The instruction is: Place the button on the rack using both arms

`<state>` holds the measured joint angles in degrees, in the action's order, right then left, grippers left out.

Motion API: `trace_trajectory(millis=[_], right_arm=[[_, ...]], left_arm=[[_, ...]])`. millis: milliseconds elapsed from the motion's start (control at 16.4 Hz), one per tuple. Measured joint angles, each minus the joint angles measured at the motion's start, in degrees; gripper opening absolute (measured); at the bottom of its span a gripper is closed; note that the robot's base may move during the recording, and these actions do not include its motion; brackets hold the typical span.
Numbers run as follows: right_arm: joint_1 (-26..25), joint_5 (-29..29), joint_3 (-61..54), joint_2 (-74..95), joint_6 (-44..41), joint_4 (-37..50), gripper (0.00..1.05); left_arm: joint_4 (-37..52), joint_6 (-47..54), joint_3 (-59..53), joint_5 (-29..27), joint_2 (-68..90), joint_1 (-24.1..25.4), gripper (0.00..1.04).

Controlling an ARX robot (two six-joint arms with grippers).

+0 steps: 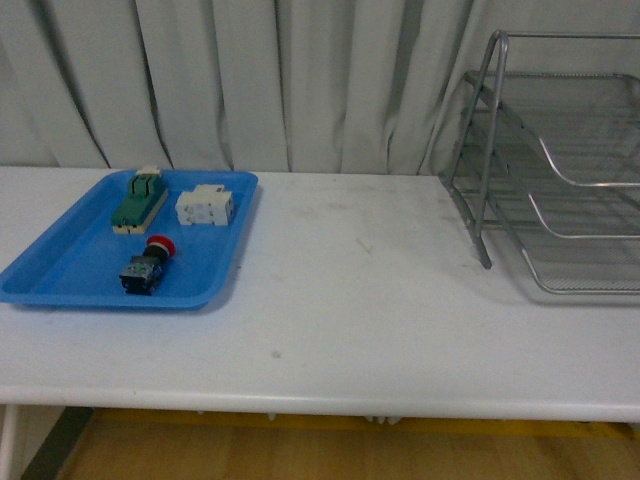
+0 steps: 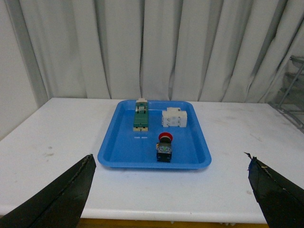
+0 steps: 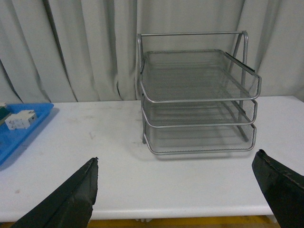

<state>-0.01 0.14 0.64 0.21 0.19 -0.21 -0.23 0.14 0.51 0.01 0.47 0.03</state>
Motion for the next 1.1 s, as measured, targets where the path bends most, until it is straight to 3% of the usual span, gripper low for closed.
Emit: trace_trajectory(millis=[122,183,244,366,549,732,915,1098], right_arm=[[0.22,0.9,0.02,0.15,0.35,-0.2,0.98],[1.42,8.17,0.31,5.4,3.54,4.07,0.98],[-1.33,9.53,1.29,12.04,4.92,9.16,0.98],[-9.4,6.54,4.2,27.19,5.31,23.39,0.98],[-16.0,-1.2,14.99,50.38,3.39,43.21,0.98],[-20.79,-5.4,29.07,71.21,6.95,49.77,0.98],[-24.15,-10.78,37.4,84.41,20.68,58.42,0.98],[-26.01,-13.97,37.68,91.45,41.35,70.18,0.98]], left_arm=[[0.0,-0.02,0.0,0.0,0.0,0.0,0.98],[0.0,0.0,0.0,-0.02,0.0,0.0,0.98],[0.02,0.0,0.0,0.02,0.0,0.0,0.98],[0.07,-0.02,0.0,0.0,0.0,0.0,0.98],[0.09,0.0,0.0,-0.02,0.0,0.0,0.98],[0.09,-0.02,0.0,-0.02,0.0,0.0,0.98],[0.07,-0.02,0.0,-0.02,0.0,0.0,0.98],[0.07,-0.02,0.0,-0.02,0.0,0.0,0.98]])
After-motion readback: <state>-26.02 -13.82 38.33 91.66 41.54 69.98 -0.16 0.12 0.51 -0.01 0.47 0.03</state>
